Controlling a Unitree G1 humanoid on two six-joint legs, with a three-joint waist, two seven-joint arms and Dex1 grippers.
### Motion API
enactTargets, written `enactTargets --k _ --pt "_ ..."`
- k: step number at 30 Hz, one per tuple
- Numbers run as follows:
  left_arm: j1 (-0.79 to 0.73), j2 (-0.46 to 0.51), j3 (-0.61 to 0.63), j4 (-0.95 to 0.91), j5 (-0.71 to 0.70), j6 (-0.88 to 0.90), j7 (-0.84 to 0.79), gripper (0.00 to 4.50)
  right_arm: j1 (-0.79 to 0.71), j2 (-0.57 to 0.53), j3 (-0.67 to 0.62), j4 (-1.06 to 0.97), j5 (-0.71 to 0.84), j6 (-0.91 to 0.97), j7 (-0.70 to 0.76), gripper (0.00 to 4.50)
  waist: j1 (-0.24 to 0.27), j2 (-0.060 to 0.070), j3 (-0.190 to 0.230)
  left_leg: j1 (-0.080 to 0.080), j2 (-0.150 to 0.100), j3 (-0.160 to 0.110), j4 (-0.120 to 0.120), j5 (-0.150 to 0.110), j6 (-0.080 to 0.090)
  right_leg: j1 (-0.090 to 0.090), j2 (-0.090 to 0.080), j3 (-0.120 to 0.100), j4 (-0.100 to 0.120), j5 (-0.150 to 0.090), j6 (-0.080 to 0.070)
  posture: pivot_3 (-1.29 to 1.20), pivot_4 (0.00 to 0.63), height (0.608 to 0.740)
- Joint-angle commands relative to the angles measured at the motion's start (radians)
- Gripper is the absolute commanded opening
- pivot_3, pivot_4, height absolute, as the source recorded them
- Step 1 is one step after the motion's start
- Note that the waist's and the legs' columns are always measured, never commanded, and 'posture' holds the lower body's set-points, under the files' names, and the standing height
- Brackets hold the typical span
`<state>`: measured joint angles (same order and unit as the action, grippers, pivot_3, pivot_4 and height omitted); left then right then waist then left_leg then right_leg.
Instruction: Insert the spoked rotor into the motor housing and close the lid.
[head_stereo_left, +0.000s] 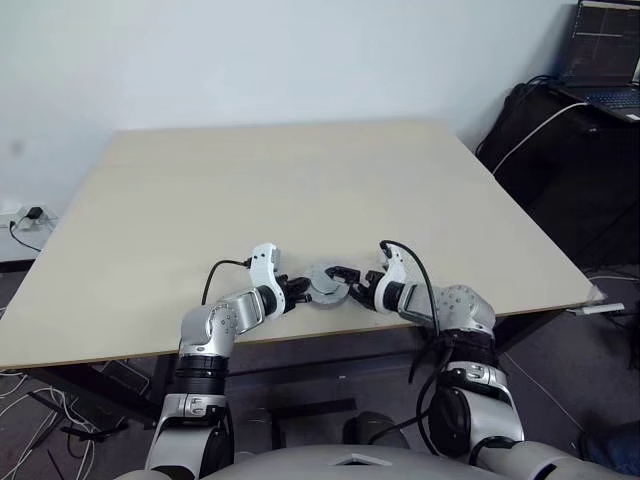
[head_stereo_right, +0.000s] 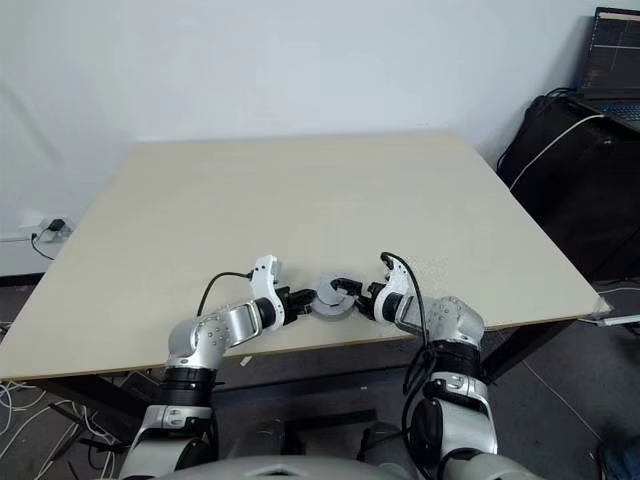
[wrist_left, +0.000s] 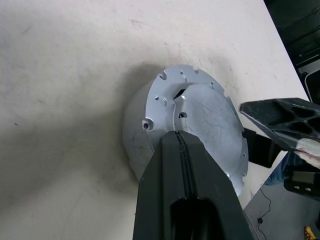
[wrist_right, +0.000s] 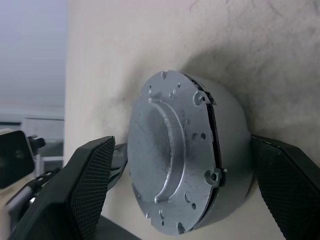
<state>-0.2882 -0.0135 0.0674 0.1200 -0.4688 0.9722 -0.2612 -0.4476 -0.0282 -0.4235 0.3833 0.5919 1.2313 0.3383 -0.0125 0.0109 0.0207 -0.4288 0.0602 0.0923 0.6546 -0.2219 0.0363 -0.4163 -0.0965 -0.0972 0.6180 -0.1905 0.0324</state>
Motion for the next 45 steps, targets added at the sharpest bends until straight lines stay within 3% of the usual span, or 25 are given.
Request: enactTargets --k 1,13,16,22,33,45 --pt "0.014 -0.010 -0.040 0.026 0.020 0.022 0.008 0.00 -0.007 0.051 0.005 -0.016 0.092 0.049 0.057 4.46 -0.002 0.000 0.000 0.000 0.000 0.000 0.000 0.000 0.000 0.000 0.000 0.000 0.000 0.000 0.000 0.00 0.000 0.740" --pt "0.029 -0.017 -0.041 0.018 0.033 0.030 0.003 0.00 0.041 0.065 -0.010 -0.055 0.134 0.062 0.052 4.46 0.003 0.001 0.000 -0.002 -0.001 0.000 -0.005 -0.001 0.001 0.000 0.001 0.000 -0.008 0.000 0.002 0.00 0.000 0.740" --pt "0.030 -0.017 -0.042 0.019 0.035 0.031 0.002 0.00 0.047 0.067 -0.012 -0.054 0.135 0.054 0.047 3.87 0.004 0.001 0.000 -0.002 -0.002 0.000 -0.005 -0.001 0.002 0.000 0.000 0.000 -0.008 0.000 0.002 0.00 0.000 0.740" --pt "0.031 -0.019 -0.040 0.020 0.037 0.030 0.002 0.00 0.062 0.066 -0.003 -0.049 0.125 0.042 0.038 2.09 0.004 0.002 0.000 -0.002 -0.002 0.000 -0.005 -0.001 0.002 0.001 0.000 0.000 -0.009 0.000 0.002 0.00 0.000 0.740" --pt "0.051 -0.034 -0.040 -0.025 0.026 -0.011 -0.014 0.00 0.085 0.060 -0.027 -0.048 0.130 0.011 0.018 2.08 0.004 0.002 -0.001 -0.002 -0.002 -0.001 -0.005 -0.001 0.002 0.001 0.000 0.000 -0.009 0.000 0.002 0.00 0.000 0.740" --pt "0.173 -0.056 0.002 -0.263 0.037 -0.219 0.050 0.00 0.109 0.063 -0.030 -0.037 0.162 -0.021 0.030 2.08 0.001 0.003 0.002 -0.003 -0.001 0.000 -0.005 -0.001 0.002 -0.001 0.000 0.000 -0.009 0.000 0.002 0.00 0.000 0.740"
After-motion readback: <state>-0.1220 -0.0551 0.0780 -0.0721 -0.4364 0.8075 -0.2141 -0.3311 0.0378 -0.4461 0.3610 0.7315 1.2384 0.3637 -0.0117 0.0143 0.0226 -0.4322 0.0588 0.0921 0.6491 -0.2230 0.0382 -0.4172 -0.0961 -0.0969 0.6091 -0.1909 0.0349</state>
